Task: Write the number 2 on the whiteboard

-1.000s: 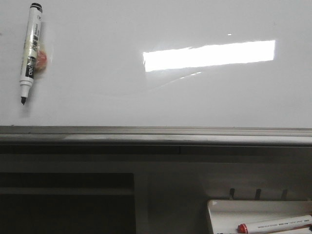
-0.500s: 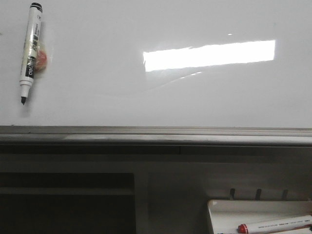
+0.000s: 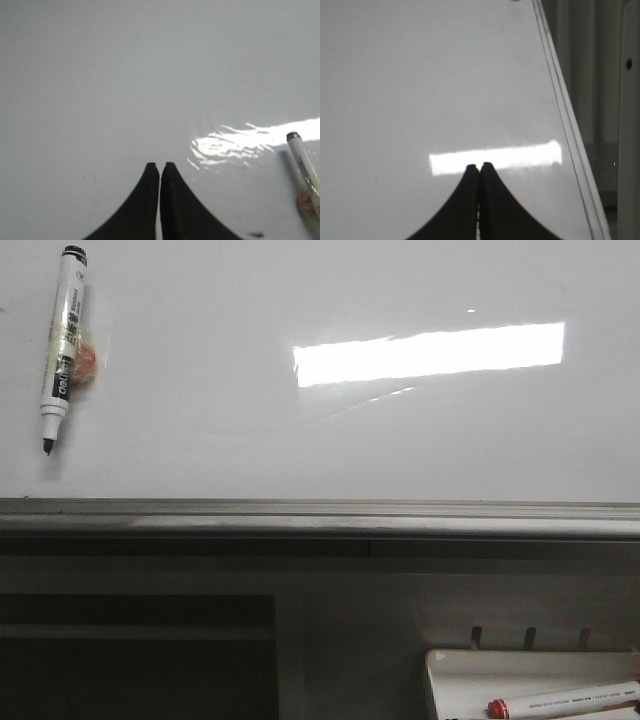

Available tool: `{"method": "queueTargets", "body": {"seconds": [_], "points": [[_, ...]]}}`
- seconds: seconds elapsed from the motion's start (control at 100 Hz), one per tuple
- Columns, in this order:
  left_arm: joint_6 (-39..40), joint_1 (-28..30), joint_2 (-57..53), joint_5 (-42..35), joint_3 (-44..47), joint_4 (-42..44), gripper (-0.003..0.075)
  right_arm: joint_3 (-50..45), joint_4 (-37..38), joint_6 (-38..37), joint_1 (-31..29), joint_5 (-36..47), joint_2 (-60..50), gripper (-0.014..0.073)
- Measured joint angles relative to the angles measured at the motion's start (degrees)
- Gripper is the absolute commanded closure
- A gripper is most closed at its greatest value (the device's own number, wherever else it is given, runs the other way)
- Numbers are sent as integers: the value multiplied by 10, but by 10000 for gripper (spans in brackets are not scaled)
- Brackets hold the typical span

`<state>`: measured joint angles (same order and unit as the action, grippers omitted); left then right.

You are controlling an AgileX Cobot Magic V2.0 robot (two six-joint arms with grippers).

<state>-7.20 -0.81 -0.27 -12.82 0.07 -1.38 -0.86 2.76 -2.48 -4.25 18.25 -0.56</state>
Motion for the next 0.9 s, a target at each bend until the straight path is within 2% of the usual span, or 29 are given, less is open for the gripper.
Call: {"method": "queueTargets", "body": {"seconds": [0.32,0.43,0.5,0.63,0.76,0.9], "points": [[0,0,0,-15,0,-12,741,0,0,-8,0,94,0,664],[0,0,0,-4,-3,-32,741,0,0,-12,0,78,0,664],[0,0,0,44,-15,-33,741,3,0,-16,0,15,0,664],[0,0,28,161,-82,7,741,59,0,-27,0,-170,0,664],[0,0,88,210,-150,26,741,140,-28,-31,0,-340,14,654],[0,0,159,231,-190,28,741,218,-80,-33,0,-494,86,654]]}}
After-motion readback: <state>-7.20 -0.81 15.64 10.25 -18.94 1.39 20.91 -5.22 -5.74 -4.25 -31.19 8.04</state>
